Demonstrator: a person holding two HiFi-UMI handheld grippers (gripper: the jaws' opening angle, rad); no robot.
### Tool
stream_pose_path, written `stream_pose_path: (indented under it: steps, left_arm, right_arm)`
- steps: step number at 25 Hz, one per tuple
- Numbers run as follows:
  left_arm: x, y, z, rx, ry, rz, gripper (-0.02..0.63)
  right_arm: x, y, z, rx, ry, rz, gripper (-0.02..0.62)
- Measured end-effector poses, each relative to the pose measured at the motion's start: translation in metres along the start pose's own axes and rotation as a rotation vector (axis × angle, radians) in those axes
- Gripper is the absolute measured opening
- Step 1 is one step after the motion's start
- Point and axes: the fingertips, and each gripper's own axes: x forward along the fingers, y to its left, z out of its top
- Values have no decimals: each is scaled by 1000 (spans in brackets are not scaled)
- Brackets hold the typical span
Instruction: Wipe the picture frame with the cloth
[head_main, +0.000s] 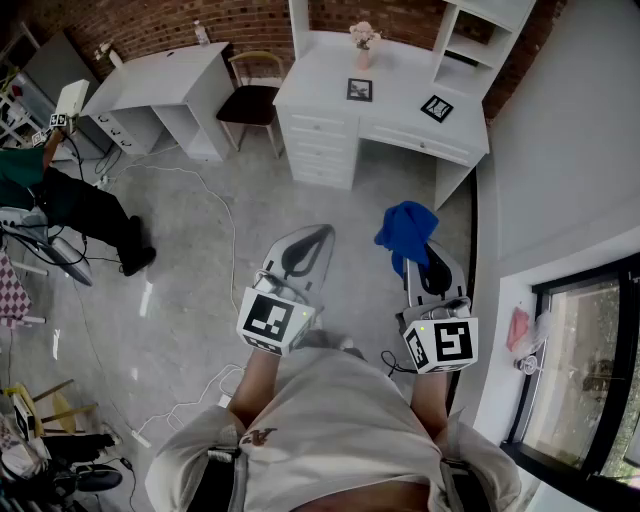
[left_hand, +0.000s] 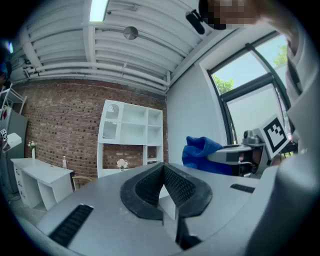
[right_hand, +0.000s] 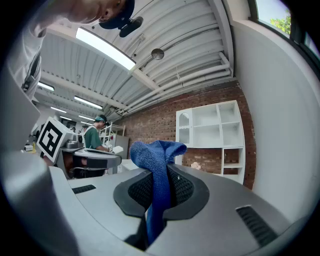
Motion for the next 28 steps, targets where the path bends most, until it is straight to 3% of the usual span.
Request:
stream_pose_path:
  steps: [13,28]
  left_arm:
    - [38,15,-7,7,17,30,0]
    - [126,121,-13,3,30,-10,0]
  right_arm:
    - [30,-26,-9,28,-8,30,28]
    - [159,-46,-21,14,47,-5,28]
